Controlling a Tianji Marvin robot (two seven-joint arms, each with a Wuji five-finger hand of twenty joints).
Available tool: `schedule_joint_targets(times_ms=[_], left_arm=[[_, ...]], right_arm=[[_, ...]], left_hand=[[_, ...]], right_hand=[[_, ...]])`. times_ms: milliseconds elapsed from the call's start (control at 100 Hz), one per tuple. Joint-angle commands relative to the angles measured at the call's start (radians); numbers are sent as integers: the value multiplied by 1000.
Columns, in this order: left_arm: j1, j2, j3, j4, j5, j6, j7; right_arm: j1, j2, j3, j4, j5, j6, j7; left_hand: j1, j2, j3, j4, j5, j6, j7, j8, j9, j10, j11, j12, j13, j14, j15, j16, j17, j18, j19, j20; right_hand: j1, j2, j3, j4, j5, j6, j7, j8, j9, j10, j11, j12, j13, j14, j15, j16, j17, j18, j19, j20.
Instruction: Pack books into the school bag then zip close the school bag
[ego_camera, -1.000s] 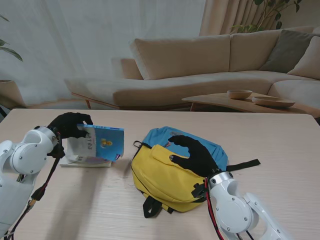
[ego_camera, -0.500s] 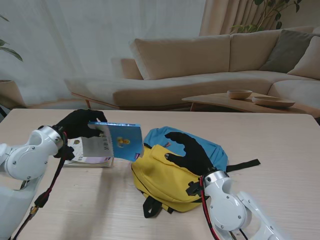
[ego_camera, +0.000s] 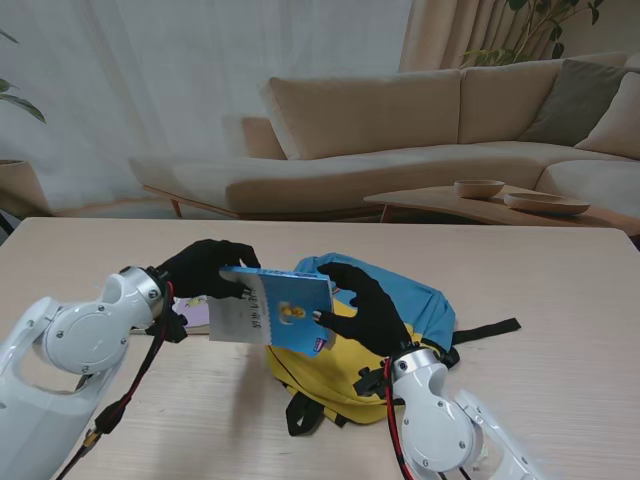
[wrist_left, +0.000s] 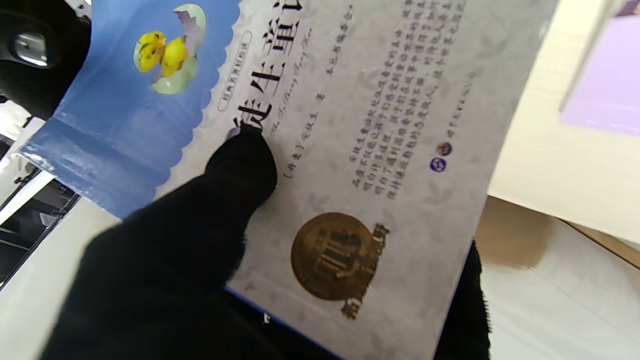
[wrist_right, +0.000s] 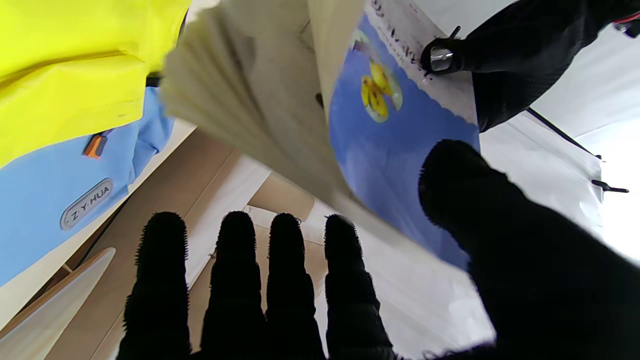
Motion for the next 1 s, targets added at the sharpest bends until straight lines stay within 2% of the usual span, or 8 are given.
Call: schedule_joint_targets(times_ms=[0,310,410,560,710,810,910,990], left_arm=[[-4,-8,16,-6,-30,4,-26],[-67,-7,92,33,-95,3,-45],[-83,-7,106,42,-108,2,-50],[-93,-8,119,46,-122,3,-50],[-88,-8,117,41,-121,3,-50],[-78,-7,108,32,-125,9,-54],[-61,-7,94,25,-123,2,-51],[-45,-8,80,17,-128,5,-47]], right_arm=[[-13,-14,-13,-4,2,-17,7],[-22,-24,-31,-7,49,-67,-20],[-27,-25,-34,-9,64,-73,-18],[-33,-28,-33,-16,114,-74,-9],[-39,-25,-24,-28,172,-68,23],[-44,-26,-18,-36,214,-58,36],[-46,-28,-14,-38,236,-50,38],[-49,-31,-9,-40,248,-49,30]], left_hand=[[76,159,11,81,49,-83,122,110,40,18,133,24,19,37,37,25,-7,38,57,25],[81,162,1,80,45,-83,120,109,33,18,128,22,14,37,31,24,-10,34,55,24],[81,168,-5,79,41,-85,118,108,34,15,128,22,12,32,29,23,-12,34,54,24],[84,170,-10,79,40,-84,115,103,32,17,124,20,8,36,25,22,-14,34,52,23],[105,184,-49,78,21,-79,104,74,17,10,96,7,-10,31,-4,11,-28,26,37,16],[137,194,-128,84,-49,-48,91,-30,-13,2,17,17,-58,17,-60,-13,-67,10,1,-5],[103,196,-168,95,-135,2,27,-152,-113,21,-71,-8,-158,-7,-162,-55,-133,-25,-57,-30],[34,203,-200,110,-192,56,-33,-234,-260,30,-19,-168,-238,-20,-254,-94,-177,-43,-111,-45]], right_hand=[[8,-29,-11,-29,23,0,16,10,33,-28,18,9,4,-18,24,14,20,-30,33,20],[109,-26,152,-23,372,-56,79,41,392,-8,-24,-4,288,34,94,38,247,-15,157,77],[231,-88,179,-159,447,-95,210,-68,508,0,-46,-10,375,57,124,44,318,-3,197,78],[427,-13,114,-173,595,-121,394,-121,720,34,-80,-25,532,97,212,60,445,47,266,77],[467,7,148,-173,734,-153,392,197,760,78,91,67,629,161,430,107,569,109,412,87],[481,21,158,-177,753,-152,388,399,725,103,223,161,653,186,577,147,614,129,503,118],[490,33,162,-177,759,-148,386,506,703,111,271,211,649,190,631,162,620,131,535,137],[494,35,165,-177,767,-147,370,565,699,112,279,223,645,189,643,165,615,131,537,145]])
